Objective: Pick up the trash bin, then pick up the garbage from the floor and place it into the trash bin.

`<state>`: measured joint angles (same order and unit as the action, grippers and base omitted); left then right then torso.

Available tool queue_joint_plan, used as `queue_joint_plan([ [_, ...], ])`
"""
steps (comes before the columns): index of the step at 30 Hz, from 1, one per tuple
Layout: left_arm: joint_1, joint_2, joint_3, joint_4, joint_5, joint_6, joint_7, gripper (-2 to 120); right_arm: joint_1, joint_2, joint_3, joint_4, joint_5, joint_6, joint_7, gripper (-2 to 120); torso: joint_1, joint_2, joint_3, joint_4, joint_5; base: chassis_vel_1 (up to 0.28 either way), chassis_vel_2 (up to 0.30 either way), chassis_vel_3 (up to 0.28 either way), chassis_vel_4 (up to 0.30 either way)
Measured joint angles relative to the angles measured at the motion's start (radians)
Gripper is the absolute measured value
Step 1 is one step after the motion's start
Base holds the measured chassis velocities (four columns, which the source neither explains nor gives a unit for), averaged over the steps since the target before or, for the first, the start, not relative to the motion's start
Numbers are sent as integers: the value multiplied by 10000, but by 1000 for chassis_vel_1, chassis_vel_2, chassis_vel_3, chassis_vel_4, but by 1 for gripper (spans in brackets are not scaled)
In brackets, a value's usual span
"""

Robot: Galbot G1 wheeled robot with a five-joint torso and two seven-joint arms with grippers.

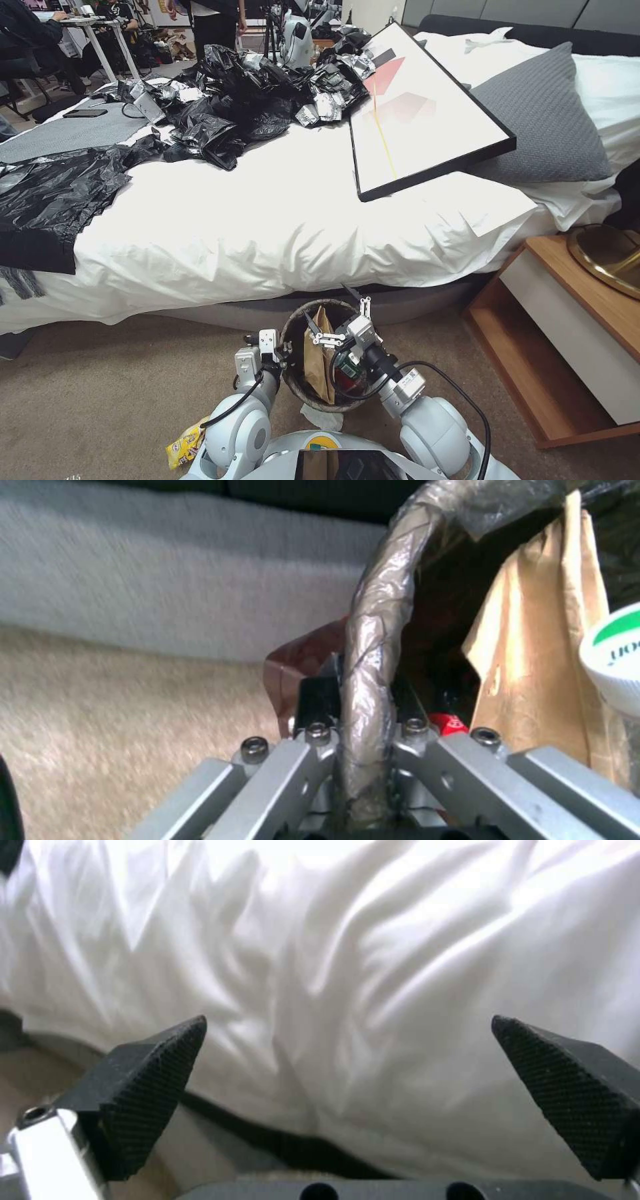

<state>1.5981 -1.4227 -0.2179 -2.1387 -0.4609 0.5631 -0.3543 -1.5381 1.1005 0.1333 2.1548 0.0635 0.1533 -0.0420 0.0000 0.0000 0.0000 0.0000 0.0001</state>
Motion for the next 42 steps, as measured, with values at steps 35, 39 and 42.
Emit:
queue_joint_plan([
  [35,-23,710,-598,-543,-902,477,-405,0,-2051,1808,3311,1443,392,-245,2899,100,0,0,0,-1,-2,0,0,0,0],
  [39,65,764,-628,-623,-797,415,-407,0,-2308,1943,3338,1277,388,-150,2934,100,0,0,0,-1,-3,0,0,0,0],
  [42,215,836,-675,-715,-709,341,-409,0,-2498,2119,3312,944,294,129,2975,100,0,0,0,0,-2,0,0,0,0],
])
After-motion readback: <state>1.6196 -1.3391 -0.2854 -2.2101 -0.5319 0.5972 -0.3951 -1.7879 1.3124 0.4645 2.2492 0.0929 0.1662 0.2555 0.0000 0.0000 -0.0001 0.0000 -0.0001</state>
